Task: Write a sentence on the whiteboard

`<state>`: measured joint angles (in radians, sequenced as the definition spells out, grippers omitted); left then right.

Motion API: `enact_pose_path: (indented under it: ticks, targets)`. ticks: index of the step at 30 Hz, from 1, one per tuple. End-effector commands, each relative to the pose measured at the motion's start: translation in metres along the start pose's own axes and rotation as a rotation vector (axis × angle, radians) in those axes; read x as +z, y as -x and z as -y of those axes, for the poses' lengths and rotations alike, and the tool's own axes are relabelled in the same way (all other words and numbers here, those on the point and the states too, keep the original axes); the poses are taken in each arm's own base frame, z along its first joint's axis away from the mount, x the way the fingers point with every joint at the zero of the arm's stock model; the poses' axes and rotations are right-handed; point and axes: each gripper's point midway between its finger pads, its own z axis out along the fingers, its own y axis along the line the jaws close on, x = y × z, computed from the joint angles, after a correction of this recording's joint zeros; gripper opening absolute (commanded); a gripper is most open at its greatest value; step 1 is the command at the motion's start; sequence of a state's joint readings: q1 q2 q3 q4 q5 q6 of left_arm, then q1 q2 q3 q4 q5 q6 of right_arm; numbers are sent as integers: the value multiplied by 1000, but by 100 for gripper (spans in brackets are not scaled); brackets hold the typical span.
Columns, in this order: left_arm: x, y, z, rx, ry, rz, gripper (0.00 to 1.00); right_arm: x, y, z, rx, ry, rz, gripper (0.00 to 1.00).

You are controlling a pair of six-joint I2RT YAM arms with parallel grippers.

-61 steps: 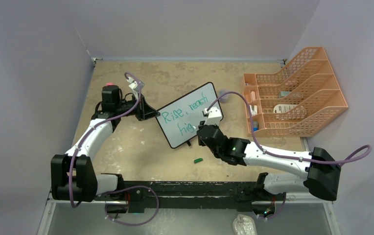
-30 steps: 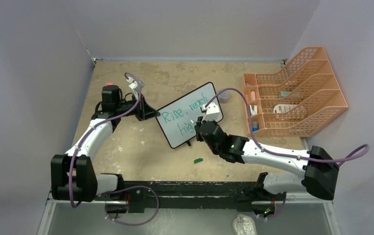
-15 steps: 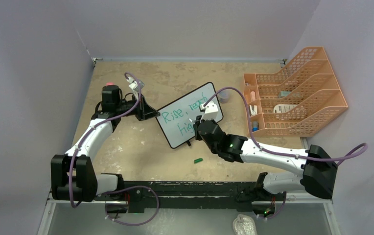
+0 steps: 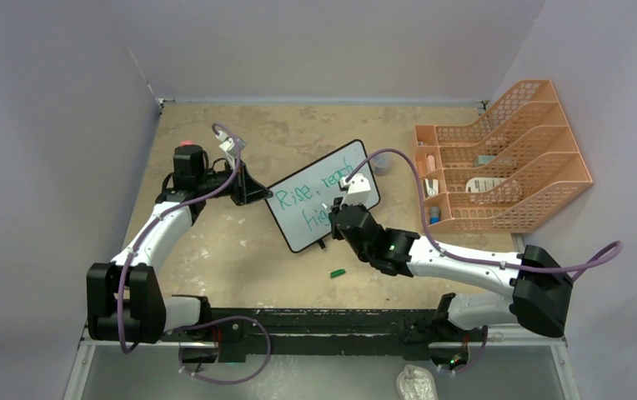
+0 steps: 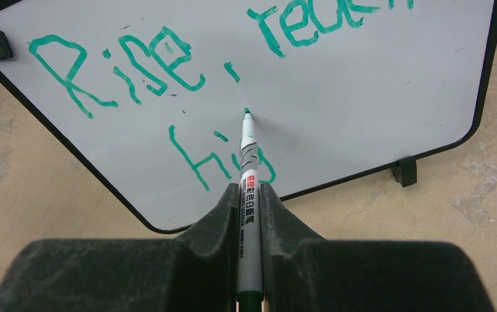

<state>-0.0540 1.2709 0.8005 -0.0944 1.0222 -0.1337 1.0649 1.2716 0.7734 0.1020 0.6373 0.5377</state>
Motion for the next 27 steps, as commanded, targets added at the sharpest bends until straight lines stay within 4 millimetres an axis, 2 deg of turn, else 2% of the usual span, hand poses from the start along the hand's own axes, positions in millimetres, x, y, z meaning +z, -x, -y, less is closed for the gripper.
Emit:
enact_pose_path:
  ticks: [1,14,27]
  targets:
    - [2,4,-3,39,8,-5,0,-3,-1,9,28,-32,-5,0]
    - [2,4,-2,40,7,-5,0,-7,-24,20,45,-53,-63,0]
    - [2,4,-3,39,11,-6,0,-9,-21,20,46,-51,-60,0]
